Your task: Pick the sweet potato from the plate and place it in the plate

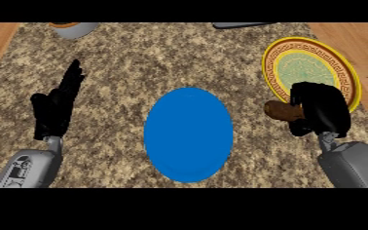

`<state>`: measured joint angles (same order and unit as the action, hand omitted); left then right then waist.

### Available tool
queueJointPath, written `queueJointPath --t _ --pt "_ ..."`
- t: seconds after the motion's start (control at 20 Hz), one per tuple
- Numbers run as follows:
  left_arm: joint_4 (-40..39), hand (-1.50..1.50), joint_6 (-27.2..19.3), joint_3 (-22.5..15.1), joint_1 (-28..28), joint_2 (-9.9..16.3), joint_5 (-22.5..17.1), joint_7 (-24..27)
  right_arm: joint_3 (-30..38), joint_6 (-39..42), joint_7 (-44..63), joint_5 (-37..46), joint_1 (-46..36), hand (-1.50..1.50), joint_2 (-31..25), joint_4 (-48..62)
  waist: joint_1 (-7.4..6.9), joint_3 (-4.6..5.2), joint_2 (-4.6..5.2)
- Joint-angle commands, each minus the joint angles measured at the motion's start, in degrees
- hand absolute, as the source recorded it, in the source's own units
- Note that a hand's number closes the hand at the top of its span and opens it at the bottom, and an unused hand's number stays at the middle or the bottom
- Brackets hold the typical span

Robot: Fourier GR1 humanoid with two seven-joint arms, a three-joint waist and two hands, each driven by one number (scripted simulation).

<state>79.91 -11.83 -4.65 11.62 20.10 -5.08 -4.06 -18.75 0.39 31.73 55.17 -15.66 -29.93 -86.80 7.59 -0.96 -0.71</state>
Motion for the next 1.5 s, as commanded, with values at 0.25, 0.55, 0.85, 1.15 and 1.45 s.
queueJointPath --t 0.25,0.55,0.85,1.15,1.45 --pt "1.1 0.00 0.5 0.5 -2.1 0.3 -0.6 0.8 18.8 -8.1 -28.8 -21.9 2.1 1.50 -11.2 -1.5 -1.25 -0.09 0.03" --pt "1.5 0.00 1.2 -0.7 -1.0 -0.3 0.0 2.1 29.9 1.3 -49.7 -40.2 3.9 1.50 -16.9 7.6 -3.99 0.37 1.03" --pt "2.6 0.00 3.1 -2.2 3.7 -0.6 0.1 -1.3 36.0 13.8 -67.2 -46.3 1.8 1.50 -23.3 29.0 -8.21 0.66 1.45" --pt "-1.5 0.00 0.8 -5.1 7.2 -5.6 3.8 -1.5 29.4 12.9 -75.1 -37.3 -11.1 1.50 -20.5 46.5 -9.31 0.82 1.40" --pt "-3.0 0.00 3.8 -3.2 6.1 -4.4 2.5 1.0 21.4 1.3 -69.8 -24.0 -18.7 1.50 -15.6 51.7 -10.04 0.87 1.58"
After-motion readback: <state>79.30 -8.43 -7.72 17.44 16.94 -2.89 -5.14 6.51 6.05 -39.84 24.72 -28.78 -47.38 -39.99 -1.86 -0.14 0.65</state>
